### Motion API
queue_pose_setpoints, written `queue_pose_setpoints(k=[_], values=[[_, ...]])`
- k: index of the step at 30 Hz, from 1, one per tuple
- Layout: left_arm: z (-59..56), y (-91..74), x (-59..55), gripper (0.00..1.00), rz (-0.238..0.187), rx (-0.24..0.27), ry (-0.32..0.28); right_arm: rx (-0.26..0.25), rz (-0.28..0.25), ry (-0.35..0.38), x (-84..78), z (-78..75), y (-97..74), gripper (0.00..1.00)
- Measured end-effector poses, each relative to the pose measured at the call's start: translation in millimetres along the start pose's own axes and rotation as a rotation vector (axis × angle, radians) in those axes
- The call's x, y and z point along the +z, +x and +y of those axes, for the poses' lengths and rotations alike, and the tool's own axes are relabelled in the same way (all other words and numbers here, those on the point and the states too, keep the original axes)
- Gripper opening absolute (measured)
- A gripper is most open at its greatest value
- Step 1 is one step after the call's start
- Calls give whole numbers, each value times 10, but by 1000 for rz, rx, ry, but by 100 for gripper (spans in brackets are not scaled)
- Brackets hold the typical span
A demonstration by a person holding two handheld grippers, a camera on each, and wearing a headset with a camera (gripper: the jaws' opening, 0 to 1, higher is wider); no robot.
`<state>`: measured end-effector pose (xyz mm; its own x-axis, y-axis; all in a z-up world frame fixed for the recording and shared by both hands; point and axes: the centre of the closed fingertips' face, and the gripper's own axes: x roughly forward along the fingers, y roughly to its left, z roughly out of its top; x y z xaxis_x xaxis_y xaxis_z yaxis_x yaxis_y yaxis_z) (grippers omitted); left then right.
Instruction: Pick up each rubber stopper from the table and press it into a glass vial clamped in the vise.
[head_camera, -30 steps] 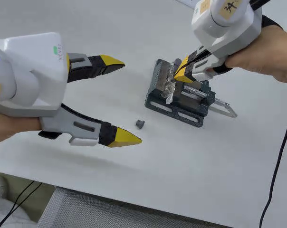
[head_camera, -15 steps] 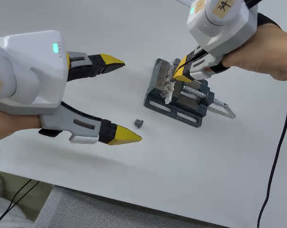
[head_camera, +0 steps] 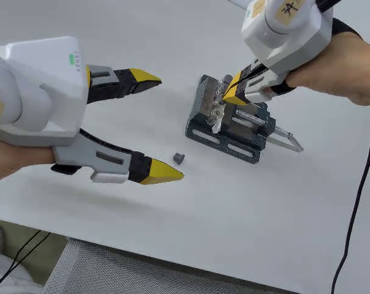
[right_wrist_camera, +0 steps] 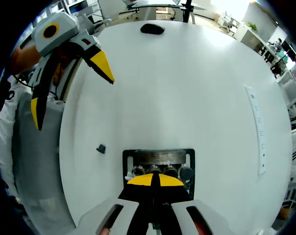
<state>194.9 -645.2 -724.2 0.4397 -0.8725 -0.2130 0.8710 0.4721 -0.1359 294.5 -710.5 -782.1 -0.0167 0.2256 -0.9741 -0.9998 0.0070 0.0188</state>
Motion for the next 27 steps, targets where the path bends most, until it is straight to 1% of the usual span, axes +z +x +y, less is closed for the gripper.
queue_pose_setpoints(k=[4,7,10,15,19,23,24,27], values=[[10,-28,-9,81,2,8,-4,7,-42,44,-4,-40,3,0],[17,-37,-17,81,6,10,-5,14,-54,56,4,-8,-1,0],[26,-41,-9,81,3,10,-6,8,-53,40,19,9,-2,0],[40,-35,11,81,-1,12,-1,13,-54,48,22,14,-7,0],[35,-37,-1,81,2,12,-4,11,-54,44,10,16,-10,0],[26,-36,-17,81,6,9,-5,15,-65,47,34,33,-20,0],[28,-35,-17,80,6,10,-6,26,-60,48,27,40,6,0],[33,-31,-13,80,5,10,-6,26,-64,51,33,36,0,0]])
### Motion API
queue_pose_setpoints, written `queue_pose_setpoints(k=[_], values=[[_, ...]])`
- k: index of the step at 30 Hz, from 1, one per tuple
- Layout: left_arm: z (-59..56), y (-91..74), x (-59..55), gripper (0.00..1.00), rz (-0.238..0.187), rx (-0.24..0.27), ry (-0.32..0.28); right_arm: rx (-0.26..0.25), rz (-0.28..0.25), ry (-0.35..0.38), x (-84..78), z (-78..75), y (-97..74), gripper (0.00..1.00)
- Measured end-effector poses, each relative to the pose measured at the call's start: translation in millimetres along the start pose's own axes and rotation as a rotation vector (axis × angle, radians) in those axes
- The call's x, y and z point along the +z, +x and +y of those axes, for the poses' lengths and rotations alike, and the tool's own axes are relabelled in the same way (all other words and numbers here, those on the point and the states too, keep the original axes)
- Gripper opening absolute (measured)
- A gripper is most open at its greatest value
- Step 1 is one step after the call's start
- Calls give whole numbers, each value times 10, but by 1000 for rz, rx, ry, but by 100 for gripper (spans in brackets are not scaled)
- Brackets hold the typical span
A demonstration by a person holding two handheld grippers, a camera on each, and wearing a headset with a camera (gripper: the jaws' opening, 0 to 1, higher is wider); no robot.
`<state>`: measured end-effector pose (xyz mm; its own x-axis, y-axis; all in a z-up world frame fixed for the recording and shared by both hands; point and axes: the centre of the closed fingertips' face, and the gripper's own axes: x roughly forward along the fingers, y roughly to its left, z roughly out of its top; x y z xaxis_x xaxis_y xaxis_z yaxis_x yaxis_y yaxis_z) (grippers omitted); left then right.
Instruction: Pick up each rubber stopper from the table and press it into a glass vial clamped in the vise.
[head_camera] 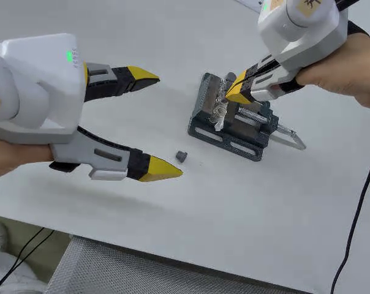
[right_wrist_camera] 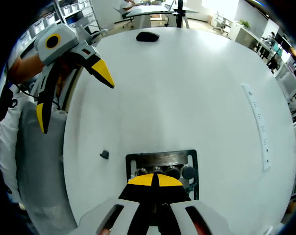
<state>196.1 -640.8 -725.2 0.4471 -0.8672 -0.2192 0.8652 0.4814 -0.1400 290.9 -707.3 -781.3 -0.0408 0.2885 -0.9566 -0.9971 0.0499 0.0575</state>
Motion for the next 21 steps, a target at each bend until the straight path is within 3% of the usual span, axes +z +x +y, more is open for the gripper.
queue_pose_setpoints(k=[21], values=[[40,25,17,79,-6,2,0,12,4,-5,-4,-2,16,0]])
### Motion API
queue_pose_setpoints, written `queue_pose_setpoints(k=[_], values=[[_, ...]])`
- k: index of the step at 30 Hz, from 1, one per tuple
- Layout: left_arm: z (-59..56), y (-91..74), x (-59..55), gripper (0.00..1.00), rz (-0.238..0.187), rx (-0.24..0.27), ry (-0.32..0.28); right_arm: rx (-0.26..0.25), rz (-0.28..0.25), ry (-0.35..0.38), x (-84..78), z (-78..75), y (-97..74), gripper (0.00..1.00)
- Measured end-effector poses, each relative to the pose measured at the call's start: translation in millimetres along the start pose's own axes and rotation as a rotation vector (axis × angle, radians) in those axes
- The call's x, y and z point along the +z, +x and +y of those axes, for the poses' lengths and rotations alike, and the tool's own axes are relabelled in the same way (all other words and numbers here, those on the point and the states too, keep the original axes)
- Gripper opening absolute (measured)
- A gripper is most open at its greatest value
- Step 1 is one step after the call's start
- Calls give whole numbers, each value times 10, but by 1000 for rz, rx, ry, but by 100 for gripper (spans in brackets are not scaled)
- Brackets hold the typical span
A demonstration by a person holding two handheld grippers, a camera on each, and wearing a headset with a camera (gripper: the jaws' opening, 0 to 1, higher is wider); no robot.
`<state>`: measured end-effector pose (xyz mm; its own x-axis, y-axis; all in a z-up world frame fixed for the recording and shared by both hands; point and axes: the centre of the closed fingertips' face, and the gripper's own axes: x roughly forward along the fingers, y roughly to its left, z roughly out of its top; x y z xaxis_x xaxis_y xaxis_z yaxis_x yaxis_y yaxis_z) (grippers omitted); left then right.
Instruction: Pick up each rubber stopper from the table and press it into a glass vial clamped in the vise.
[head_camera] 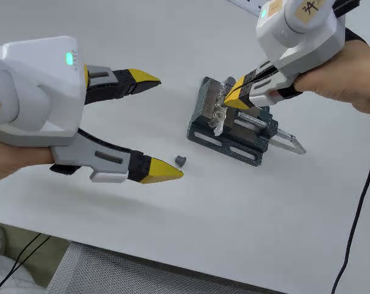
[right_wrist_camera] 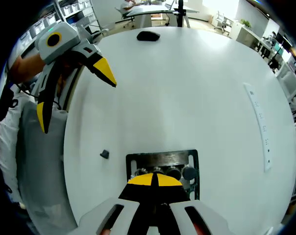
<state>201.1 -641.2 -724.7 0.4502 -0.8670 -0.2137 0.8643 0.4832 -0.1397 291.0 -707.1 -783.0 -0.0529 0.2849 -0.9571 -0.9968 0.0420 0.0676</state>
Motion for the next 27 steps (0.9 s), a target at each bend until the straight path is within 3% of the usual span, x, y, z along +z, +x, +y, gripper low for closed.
queue_pose_setpoints(k=[8,13,18,27], values=[[-11,4,1,78,0,-2,0,-5,17,-29,12,-6,23,0],[3,-16,4,78,1,4,-1,10,-21,12,0,-46,12,0],[3,-34,-9,78,7,6,-1,-1,-35,21,20,11,2,0],[-2,-54,-25,78,12,8,0,-22,-26,-16,26,18,-1,0]])
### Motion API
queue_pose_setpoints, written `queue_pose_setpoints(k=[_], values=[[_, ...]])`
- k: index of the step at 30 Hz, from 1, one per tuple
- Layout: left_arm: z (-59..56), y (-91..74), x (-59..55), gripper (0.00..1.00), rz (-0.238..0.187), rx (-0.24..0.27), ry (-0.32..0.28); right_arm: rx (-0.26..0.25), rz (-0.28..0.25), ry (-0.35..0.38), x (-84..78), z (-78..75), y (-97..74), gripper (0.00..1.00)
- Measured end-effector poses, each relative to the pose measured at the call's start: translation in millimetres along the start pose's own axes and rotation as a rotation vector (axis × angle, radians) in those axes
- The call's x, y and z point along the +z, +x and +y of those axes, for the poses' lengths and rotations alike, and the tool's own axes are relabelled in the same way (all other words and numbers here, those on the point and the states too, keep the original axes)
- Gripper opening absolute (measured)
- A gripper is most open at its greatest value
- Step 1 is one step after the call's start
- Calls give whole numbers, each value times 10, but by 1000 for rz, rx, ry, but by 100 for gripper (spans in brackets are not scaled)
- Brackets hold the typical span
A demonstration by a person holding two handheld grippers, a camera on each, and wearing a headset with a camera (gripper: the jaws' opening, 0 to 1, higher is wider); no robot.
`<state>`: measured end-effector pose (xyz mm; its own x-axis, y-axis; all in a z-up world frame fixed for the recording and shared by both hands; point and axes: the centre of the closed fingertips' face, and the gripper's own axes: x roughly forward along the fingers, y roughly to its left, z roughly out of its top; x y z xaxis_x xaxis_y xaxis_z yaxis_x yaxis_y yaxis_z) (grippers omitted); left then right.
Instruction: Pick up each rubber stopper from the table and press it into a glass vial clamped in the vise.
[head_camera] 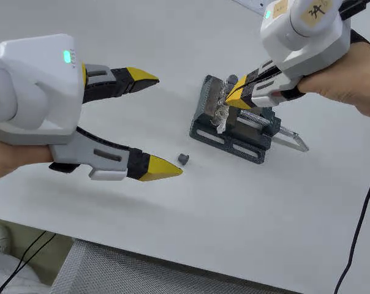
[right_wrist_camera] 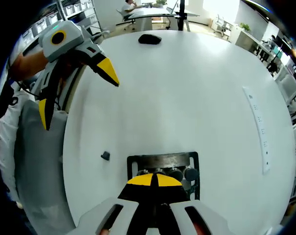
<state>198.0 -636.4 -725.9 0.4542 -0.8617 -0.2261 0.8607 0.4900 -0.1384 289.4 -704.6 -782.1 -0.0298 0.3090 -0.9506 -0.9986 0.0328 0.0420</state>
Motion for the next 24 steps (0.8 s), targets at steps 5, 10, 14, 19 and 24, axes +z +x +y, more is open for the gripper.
queue_pose_setpoints(k=[5,10,14,19,24], values=[[6,-12,4,78,-3,5,-1,-16,15,-8,-64,-75,-46,0],[4,-7,-3,78,0,2,-1,-13,19,-5,-84,-77,-47,0],[2,3,-7,78,3,-1,-1,-15,12,-7,-65,-84,-19,0],[1,5,-8,78,4,0,0,-11,16,-12,-61,-82,-11,0],[0,13,-13,78,6,-1,-2,-21,26,-18,-62,-94,-7,0]])
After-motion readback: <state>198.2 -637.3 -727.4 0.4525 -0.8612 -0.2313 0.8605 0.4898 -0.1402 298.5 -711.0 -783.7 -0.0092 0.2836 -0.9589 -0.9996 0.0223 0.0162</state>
